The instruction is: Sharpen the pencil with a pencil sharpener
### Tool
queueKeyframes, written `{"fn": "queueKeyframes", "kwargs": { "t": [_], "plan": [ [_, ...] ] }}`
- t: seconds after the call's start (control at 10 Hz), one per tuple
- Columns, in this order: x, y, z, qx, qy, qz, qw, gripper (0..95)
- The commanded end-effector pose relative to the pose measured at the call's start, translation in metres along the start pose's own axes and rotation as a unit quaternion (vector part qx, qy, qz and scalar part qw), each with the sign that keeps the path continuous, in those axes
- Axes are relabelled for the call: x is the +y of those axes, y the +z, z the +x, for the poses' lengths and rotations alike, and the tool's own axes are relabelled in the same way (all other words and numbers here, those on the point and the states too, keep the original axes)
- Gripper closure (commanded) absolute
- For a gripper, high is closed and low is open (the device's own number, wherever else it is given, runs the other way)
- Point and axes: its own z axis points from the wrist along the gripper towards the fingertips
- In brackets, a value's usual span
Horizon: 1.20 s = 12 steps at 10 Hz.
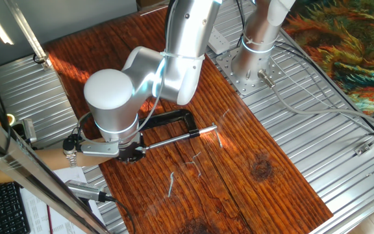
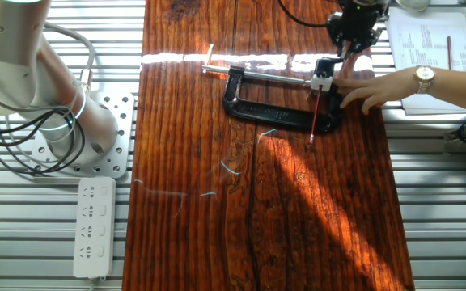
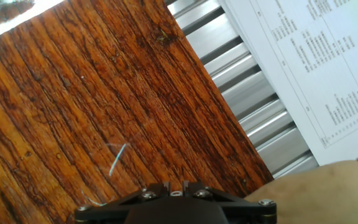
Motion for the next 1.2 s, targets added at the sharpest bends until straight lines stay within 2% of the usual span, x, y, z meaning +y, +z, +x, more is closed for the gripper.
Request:
{"fn": "queueKeyframes", "kwargs": {
  "t": [0.1,1.0,1.2],
  "plan": [
    [0.0009,0.0,0.001,0.001,-0.002,-0.001,1.0,95.0],
    [0.0009,0.0,0.001,0.006,-0.003,0.002,1.0,95.0],
    [0.0025,-0.0046,0.0017,0.009,-0.004,0.005,0.9999,95.0]
  ]
}}
